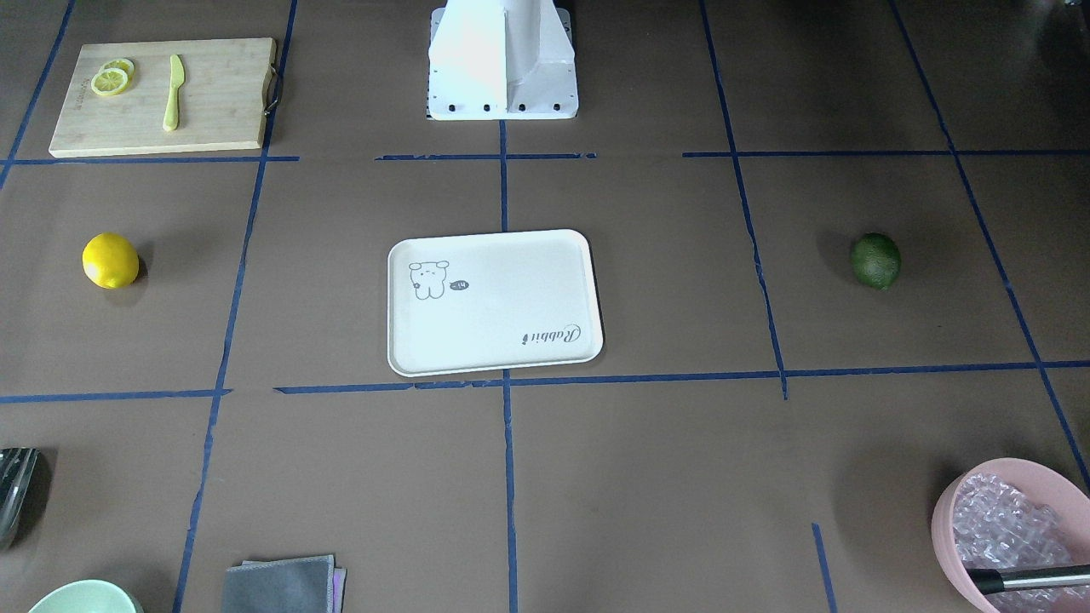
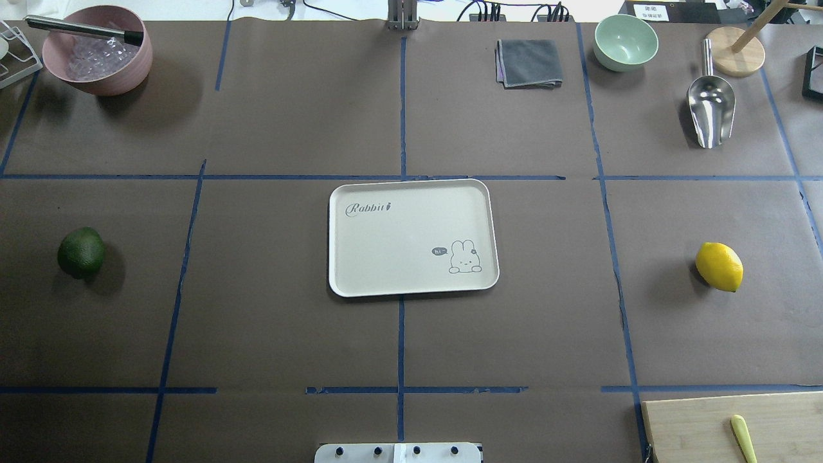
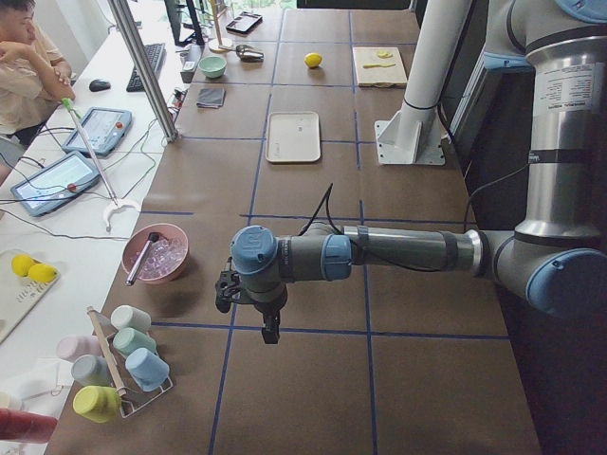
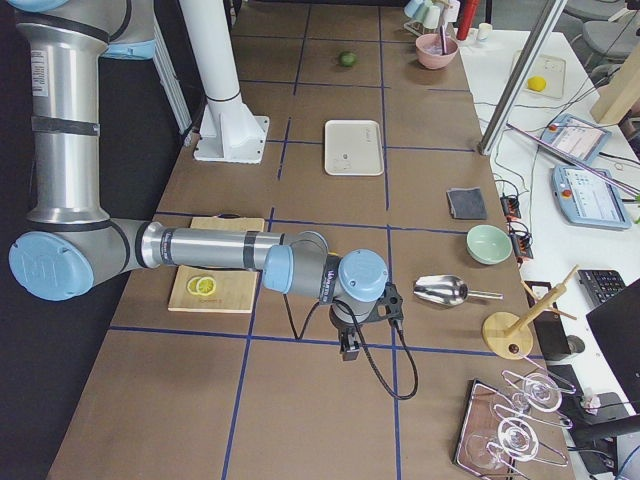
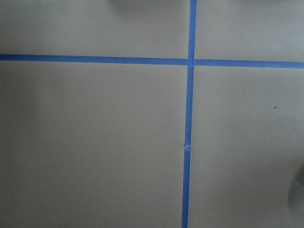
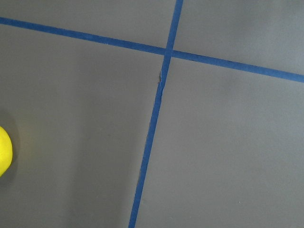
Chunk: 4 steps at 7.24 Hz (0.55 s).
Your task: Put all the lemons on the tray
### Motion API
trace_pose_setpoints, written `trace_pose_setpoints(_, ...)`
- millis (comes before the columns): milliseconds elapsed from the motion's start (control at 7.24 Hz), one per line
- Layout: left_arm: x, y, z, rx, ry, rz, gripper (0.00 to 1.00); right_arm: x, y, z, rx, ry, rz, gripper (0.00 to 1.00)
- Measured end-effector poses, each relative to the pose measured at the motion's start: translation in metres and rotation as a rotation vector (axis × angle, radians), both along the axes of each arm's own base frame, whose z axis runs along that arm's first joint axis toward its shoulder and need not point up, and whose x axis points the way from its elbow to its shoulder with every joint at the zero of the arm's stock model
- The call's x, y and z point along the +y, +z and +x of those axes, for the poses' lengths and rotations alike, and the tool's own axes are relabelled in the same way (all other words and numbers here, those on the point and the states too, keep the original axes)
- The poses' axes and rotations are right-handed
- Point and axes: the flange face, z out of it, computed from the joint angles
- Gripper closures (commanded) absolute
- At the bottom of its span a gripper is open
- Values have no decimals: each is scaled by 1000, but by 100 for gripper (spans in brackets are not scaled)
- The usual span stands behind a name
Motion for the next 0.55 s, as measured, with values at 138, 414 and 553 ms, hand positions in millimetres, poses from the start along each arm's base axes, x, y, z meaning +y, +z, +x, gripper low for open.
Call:
trace_pose_setpoints(138,1,1,0,0,0,0,0,0,0,0,0,0,0,0)
trace_pose_setpoints(414,2,2,1,4,-1,0,0,0,0,0,0,0,-1,0)
trace_pose_setpoints(553,3,1,1,5,-2,1,0,0,0,0,0,0,0,0)
